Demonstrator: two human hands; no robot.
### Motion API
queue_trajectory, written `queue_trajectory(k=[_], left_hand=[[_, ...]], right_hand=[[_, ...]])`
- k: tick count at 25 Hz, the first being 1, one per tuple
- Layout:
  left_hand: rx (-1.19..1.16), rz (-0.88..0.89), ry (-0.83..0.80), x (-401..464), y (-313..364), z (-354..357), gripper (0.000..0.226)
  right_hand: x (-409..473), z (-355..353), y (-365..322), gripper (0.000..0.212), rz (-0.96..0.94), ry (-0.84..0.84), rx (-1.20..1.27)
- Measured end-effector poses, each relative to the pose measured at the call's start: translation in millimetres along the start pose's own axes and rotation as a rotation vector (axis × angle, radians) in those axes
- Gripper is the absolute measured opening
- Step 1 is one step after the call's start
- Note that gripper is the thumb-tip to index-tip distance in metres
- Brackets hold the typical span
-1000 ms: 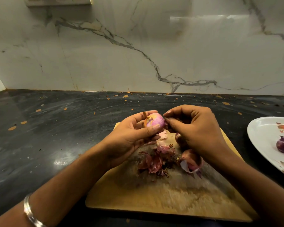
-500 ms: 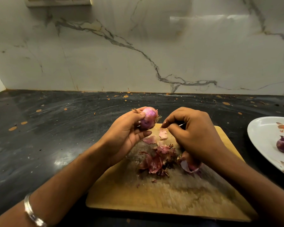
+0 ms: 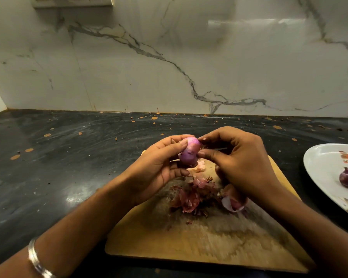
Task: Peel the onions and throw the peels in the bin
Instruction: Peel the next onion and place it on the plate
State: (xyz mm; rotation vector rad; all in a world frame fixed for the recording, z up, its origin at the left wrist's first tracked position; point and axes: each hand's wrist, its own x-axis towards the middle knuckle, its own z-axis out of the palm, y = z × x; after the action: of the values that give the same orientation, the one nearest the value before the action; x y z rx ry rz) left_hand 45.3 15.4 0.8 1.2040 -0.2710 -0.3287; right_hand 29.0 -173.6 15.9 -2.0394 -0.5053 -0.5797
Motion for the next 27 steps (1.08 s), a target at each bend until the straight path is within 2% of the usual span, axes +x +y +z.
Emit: queue_trajectory(k=[3, 7, 13, 19, 23, 27], left_hand=[[-0.005, -0.015, -0.015, 0, 1, -1, 0.044], [0.018, -0.005, 0.005, -1, 0, 1, 0.051], [0.027, -0.032, -0.009, -2, 0, 7, 0.050], [0.017, -0.079, -0.084, -6, 2, 10, 0.049], [0.043, -0.105, -0.083, -7, 3, 9, 0.053], [0.050, -0.093, -0.031, -5, 2, 5, 0.054]], right_hand=[[0, -1, 0, 0.009, 0.010, 0.027, 0.057], [0, 2, -1, 0.015, -0.013, -0.052, -0.052], [3, 9, -2, 0.028, -0.196, -0.122, -0.221], [4, 5, -4, 0.028, -0.228, -0.143, -0.075], [4, 5, -2, 0.023, -0.167, -0.153, 0.001], [4, 4, 3, 0.013, -0.175, -0.166, -0.088]])
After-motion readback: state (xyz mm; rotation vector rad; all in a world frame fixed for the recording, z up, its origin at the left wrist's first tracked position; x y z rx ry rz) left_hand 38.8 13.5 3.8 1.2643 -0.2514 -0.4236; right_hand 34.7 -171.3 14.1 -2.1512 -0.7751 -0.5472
